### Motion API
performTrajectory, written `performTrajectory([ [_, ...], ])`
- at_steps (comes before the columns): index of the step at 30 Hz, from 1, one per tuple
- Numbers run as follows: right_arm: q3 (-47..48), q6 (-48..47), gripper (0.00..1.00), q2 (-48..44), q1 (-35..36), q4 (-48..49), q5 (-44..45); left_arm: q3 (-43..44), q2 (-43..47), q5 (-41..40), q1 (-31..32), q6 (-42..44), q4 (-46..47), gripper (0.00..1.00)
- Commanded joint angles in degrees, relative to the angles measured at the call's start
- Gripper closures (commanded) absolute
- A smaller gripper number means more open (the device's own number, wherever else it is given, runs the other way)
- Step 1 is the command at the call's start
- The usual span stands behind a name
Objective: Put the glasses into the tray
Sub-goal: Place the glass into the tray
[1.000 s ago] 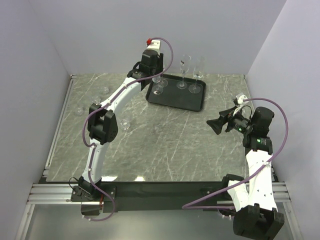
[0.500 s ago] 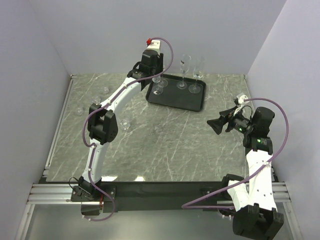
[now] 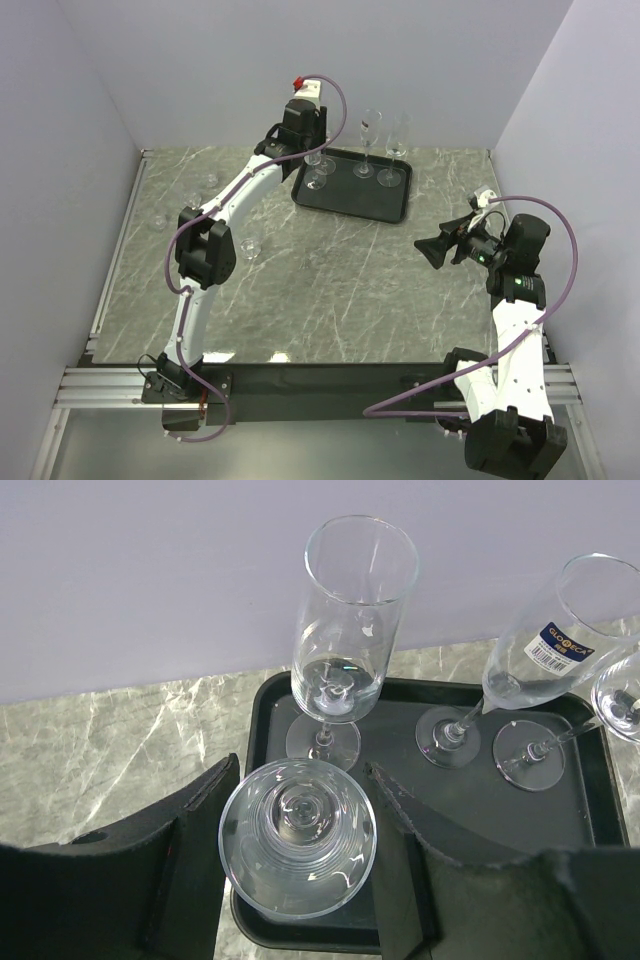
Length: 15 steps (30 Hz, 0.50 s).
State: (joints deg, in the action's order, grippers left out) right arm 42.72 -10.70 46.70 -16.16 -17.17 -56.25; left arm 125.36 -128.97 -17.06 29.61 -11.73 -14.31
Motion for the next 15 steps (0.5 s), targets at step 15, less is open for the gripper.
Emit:
performTrajectory([
  [15, -0.1, 0.4, 0.07, 0.1, -0.7, 1.7, -1.2, -0.6, 4.6, 0.8, 0.3, 0.6, 2.1, 0.58],
])
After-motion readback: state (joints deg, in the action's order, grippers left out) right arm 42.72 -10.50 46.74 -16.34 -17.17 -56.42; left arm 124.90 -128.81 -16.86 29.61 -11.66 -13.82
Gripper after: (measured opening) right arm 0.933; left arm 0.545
